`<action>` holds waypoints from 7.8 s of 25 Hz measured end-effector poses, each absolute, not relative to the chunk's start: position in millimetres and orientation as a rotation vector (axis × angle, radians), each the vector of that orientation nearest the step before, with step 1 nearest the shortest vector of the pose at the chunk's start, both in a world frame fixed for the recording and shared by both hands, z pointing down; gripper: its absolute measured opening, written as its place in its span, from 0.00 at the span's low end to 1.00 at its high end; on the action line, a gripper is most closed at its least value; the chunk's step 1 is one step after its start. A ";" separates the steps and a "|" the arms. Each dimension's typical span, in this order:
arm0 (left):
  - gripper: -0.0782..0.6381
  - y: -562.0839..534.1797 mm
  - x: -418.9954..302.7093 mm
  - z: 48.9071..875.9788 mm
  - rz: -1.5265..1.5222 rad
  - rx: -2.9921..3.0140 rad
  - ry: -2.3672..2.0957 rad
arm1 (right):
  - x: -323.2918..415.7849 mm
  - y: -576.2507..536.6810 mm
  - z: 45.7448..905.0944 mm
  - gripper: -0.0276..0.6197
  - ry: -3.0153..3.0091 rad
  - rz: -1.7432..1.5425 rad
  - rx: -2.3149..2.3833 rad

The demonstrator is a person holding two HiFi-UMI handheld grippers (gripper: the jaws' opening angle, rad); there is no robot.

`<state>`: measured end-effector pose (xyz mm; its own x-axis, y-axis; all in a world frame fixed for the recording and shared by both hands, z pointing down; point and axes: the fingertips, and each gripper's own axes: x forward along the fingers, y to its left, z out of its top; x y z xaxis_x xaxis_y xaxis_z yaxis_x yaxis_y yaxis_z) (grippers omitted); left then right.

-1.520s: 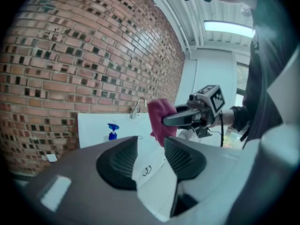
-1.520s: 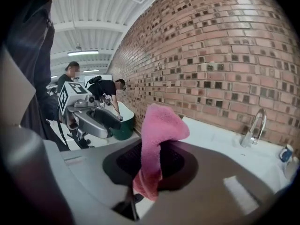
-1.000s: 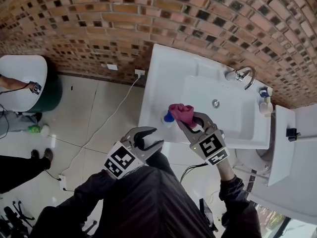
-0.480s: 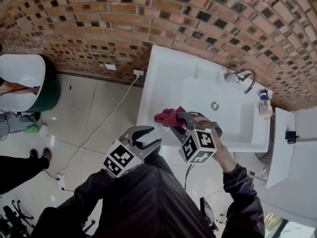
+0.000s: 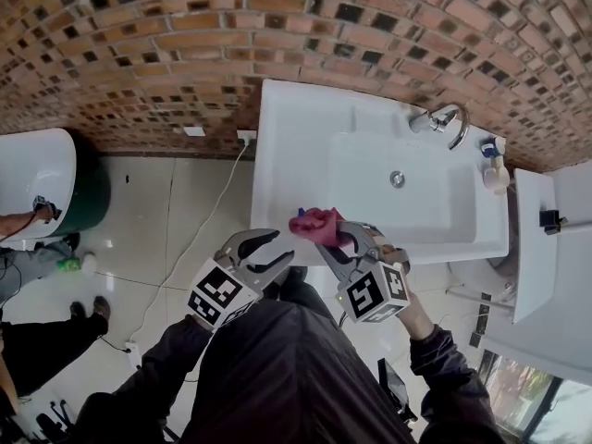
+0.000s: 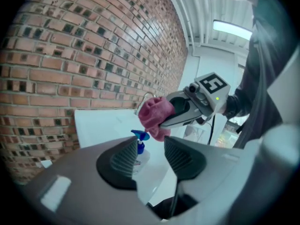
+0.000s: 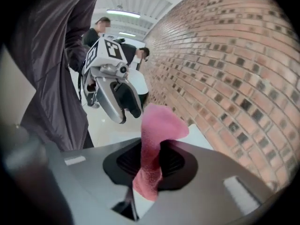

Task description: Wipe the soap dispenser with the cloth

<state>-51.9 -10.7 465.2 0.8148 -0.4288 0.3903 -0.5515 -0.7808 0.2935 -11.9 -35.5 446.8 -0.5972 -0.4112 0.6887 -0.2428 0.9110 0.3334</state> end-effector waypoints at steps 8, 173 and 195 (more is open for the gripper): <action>0.34 -12.8 -53.0 473.4 0.526 2.605 -0.653 | 17.8 -10.0 513.3 0.15 -2.245 -0.008 0.737; 0.35 -37.9 -26.4 557.1 0.585 2.223 -0.545 | 22.7 -49.4 532.6 0.15 -2.327 1.675 0.719; 0.35 -32.0 -24.9 562.4 0.629 2.216 -0.520 | 14.4 -61.6 652.0 0.15 -1.968 1.313 0.689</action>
